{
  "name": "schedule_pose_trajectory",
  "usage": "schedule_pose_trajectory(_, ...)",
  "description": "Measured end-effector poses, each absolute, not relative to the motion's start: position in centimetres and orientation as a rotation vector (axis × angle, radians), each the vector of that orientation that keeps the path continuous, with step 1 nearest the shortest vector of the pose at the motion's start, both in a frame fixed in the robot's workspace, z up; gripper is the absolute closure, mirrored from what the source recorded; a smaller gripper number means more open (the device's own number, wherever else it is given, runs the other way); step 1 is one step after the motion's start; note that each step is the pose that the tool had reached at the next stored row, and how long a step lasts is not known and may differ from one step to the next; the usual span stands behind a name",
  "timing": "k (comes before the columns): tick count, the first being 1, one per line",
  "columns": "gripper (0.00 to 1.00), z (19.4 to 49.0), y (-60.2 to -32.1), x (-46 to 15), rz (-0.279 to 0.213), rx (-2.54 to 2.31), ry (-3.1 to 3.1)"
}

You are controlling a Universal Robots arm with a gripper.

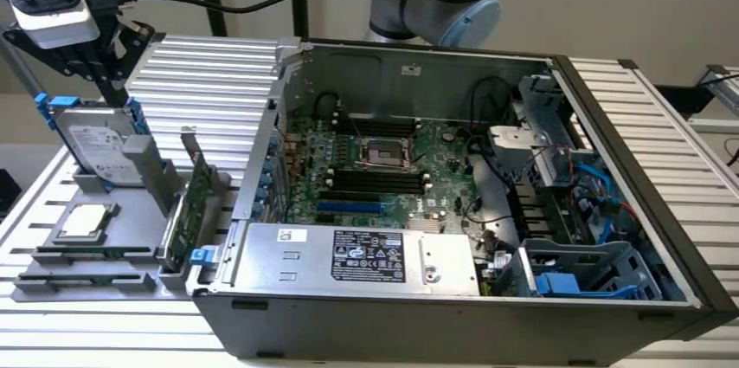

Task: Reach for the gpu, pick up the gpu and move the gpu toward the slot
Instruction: 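Reach for the gpu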

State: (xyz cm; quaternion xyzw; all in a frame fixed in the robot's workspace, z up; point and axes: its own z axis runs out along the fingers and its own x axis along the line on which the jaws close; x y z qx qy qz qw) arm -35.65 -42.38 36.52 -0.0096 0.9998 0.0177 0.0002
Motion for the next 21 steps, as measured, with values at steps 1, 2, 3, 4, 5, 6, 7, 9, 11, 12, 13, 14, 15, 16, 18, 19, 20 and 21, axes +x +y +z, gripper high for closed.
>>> schedule_pose_trajectory(1, 0.89, 36.4, -42.6, -35.5, 0.055, -0.03, 3.14)
schedule_pose_trajectory(2, 0.89, 36.3, -42.8, -35.4, 0.054, -0.03, 3.139)
schedule_pose_trajectory(3, 0.89, 36.2, -43.0, -35.2, 0.053, -0.03, 3.138)
schedule_pose_trajectory(4, 0.89, 36.1, -43.2, -35.1, 0.052, -0.03, 3.138)
schedule_pose_trajectory(5, 0.89, 36.0, -43.4, -34.9, 0.051, -0.03, 3.137)
schedule_pose_trajectory(6, 0.89, 35.9, -43.5, -34.7, 0.05, -0.03, 3.136)
schedule_pose_trajectory(7, 0.89, 35.8, -43.7, -34.5, 0.05, -0.03, 3.135)
schedule_pose_trajectory(9, 0.89, 35.5, -44.0, -34.1, 0.048, -0.03, 3.133)
schedule_pose_trajectory(11, 0.89, 35.3, -44.3, -33.7, 0.047, -0.03, 3.131)
schedule_pose_trajectory(12, 0.89, 35.2, -44.5, -33.5, 0.046, -0.03, 3.13)
schedule_pose_trajectory(13, 0.89, 35.1, -44.6, -33.3, 0.045, -0.03, 3.128)
schedule_pose_trajectory(14, 0.89, 35.0, -44.8, -33.1, 0.044, -0.03, 3.127)
schedule_pose_trajectory(15, 0.89, 34.8, -44.9, -32.9, 0.043, -0.03, 3.126)
schedule_pose_trajectory(16, 0.89, 34.7, -45.1, -32.7, 0.042, -0.03, 3.125)
schedule_pose_trajectory(18, 0.89, 34.5, -45.4, -32.3, 0.04, -0.03, 3.123)
schedule_pose_trajectory(19, 0.89, 34.4, -45.6, -32.1, 0.039, -0.03, 3.122)
schedule_pose_trajectory(20, 0.89, 34.3, -45.7, -31.9, 0.039, -0.03, 3.121)
schedule_pose_trajectory(21, 0.89, 34.2, -45.9, -31.8, 0.038, -0.03, 3.12)
